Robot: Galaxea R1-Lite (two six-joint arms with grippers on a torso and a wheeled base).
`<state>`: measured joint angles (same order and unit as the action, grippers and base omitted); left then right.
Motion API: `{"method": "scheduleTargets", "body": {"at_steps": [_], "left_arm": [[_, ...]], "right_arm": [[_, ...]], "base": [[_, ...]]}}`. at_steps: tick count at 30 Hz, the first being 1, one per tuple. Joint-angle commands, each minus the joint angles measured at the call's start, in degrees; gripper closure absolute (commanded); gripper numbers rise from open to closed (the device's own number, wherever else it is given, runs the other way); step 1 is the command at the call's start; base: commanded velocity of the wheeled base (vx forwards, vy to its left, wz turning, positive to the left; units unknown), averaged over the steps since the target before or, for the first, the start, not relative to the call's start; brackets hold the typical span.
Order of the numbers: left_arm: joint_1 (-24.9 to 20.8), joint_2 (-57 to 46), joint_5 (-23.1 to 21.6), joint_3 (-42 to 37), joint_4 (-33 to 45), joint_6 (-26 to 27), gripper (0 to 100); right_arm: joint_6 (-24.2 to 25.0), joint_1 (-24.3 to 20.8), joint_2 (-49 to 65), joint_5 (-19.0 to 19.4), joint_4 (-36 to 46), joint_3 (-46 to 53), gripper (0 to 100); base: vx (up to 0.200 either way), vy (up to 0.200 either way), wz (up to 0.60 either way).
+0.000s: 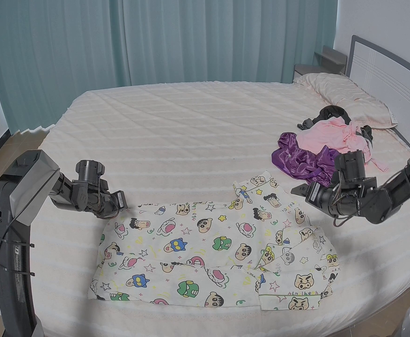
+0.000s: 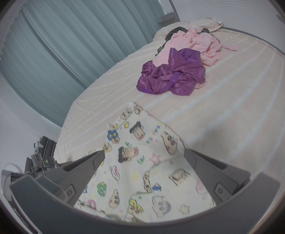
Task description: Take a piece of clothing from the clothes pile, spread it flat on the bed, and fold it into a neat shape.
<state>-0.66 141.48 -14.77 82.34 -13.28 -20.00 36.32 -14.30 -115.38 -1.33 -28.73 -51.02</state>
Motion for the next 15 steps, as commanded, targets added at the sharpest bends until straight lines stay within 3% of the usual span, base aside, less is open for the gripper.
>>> {"method": "scheduleTargets", "body": {"at_steps": [1, 6, 15], "left_arm": [[0.13, -3.67, 0.54, -0.16, -0.08, -1.00, 100], [-0.04, -4.55, 0.62, -0.33, 0.00, -1.09, 100], [-0.66, -6.66, 0.62, -3.23, 0.00, -1.18, 100]], "right_arm": [[-0.10, 2.43, -10.91, 3.44, 8.87, -15.52, 0], [-0.90, 2.61, -16.63, 3.79, 12.03, -22.99, 0], [-9.07, 2.17, -24.80, 3.17, 15.81, -33.36, 0]], "base": [[0.000, 0.000, 0.00], [0.000, 0.000, 0.00], [0.000, 0.000, 0.00]]}}
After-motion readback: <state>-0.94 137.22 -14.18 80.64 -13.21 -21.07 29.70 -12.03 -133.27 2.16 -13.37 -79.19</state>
